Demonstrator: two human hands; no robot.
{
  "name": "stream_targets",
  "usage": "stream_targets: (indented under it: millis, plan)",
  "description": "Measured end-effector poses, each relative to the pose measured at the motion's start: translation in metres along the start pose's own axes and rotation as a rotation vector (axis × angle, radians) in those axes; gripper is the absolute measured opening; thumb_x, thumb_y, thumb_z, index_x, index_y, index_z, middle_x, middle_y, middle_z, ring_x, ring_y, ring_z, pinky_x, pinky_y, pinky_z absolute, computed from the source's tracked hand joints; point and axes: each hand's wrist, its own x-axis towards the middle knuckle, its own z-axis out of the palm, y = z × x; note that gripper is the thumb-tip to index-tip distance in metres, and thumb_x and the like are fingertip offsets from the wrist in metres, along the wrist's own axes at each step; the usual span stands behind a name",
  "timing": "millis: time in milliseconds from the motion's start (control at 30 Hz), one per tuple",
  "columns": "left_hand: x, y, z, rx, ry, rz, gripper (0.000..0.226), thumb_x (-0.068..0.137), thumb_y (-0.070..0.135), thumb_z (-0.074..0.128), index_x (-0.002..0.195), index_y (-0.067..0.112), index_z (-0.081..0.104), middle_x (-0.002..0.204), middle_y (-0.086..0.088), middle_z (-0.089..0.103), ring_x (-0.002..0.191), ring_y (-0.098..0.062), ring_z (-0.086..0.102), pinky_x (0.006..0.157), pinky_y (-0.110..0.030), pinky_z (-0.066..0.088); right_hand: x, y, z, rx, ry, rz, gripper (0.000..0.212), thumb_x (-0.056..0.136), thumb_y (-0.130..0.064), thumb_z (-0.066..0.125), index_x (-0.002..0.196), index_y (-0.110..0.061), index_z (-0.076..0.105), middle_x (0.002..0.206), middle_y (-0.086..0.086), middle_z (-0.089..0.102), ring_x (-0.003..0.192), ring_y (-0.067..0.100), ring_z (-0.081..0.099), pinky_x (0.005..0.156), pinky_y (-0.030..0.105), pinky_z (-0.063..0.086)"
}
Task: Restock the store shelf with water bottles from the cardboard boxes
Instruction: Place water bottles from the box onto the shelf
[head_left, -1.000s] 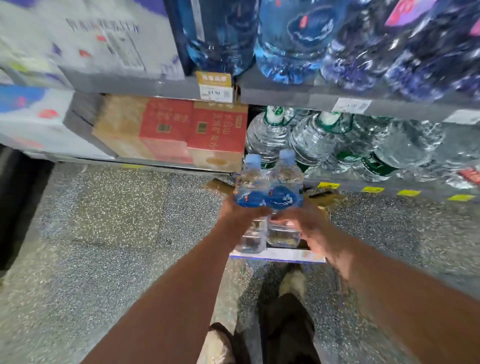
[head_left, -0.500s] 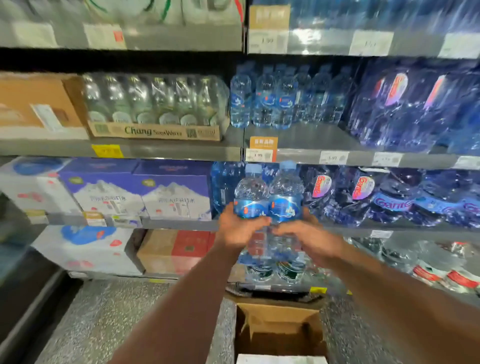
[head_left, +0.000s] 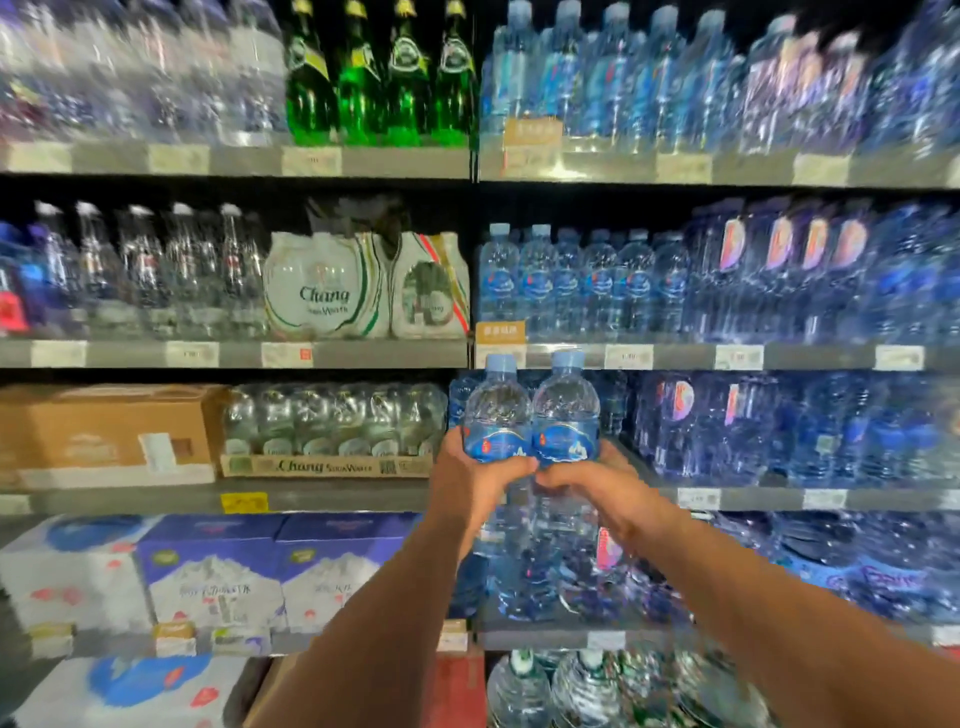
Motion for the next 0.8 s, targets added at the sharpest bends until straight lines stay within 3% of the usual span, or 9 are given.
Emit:
stream_targets:
  millis: [100,200,367,567,667,733,800]
  plan:
    - [0.007,0.017,0.005,-0.028,-0.011,0.047,0.045,0.063,0.006,0.084,0.095,0.023,0.057,0.088,0.002,0.071,0.07,-0.003,0.068,0.054,-0.011,0.048,0.005,-0.023,-0.005,-0.003,-0.021,-0.034,0.075,0.062,0.005,0.079,0.128,0.0,0.044,0.108,0.017,0.068,0.096,0.032,0.067,0.089,0.044,0.052]
    - [0.019,0.033,0.012,-0.046,-0.016,0.039,0.049,0.061,0.01,0.086,0.098,0.024,0.057,0.088,0.006,0.071,0.075,-0.004,0.068,0.058,-0.014,0.048,0.013,-0.04,-0.011,0.017,-0.022,-0.051,0.094,0.06,0.003,0.08,0.139,-0.003,0.03,0.116,0.02,0.062,0.095,0.034,0.066,0.091,0.049,0.051]
    - [0.047,0.052,0.032,-0.068,-0.031,0.097,0.047,0.06,0.002,0.084,0.096,0.021,0.061,0.086,0.005,0.073,0.074,-0.007,0.07,0.055,-0.011,0.049,0.037,-0.061,-0.028,0.006,0.0,-0.114,0.062,0.061,0.001,0.078,0.114,-0.006,0.047,0.106,0.018,0.067,0.094,0.034,0.067,0.089,0.05,0.052]
    - [0.093,0.073,0.076,-0.115,-0.05,0.133,0.048,0.063,-0.009,0.079,0.106,0.006,0.063,0.098,-0.012,0.072,0.092,-0.028,0.069,0.086,-0.042,0.054,0.085,-0.086,-0.069,0.006,-0.001,-0.172,0.064,0.06,-0.003,0.079,0.116,-0.005,0.048,0.103,0.014,0.07,0.092,0.031,0.069,0.091,0.049,0.051]
    - [0.125,0.081,0.106,-0.092,-0.011,0.154,0.041,0.062,-0.003,0.082,0.098,0.009,0.067,0.093,-0.009,0.073,0.092,-0.03,0.069,0.084,-0.041,0.055,0.122,-0.1,-0.093,-0.017,0.016,-0.176,0.089,0.057,-0.009,0.08,0.134,-0.007,0.036,0.104,0.01,0.069,0.095,0.029,0.067,0.093,0.046,0.049]
    - [0.146,0.082,0.125,-0.039,0.029,0.171,0.036,0.061,0.007,0.085,0.093,0.013,0.068,0.095,-0.008,0.072,0.095,-0.031,0.066,0.089,-0.044,0.052,0.147,-0.111,-0.11,-0.014,0.009,-0.168,0.105,0.059,-0.008,0.08,0.146,-0.01,0.021,0.107,0.01,0.066,0.095,0.026,0.066,0.084,0.04,0.051]
    - [0.167,0.083,0.144,0.026,0.063,0.165,0.049,0.056,0.025,0.087,0.1,0.015,0.068,0.109,-0.009,0.067,0.106,-0.03,0.06,0.097,-0.047,0.045,0.169,-0.121,-0.126,-0.036,-0.002,-0.158,0.112,0.061,-0.01,0.08,0.149,-0.012,0.011,0.116,0.01,0.06,0.099,0.023,0.062,0.07,0.03,0.045]
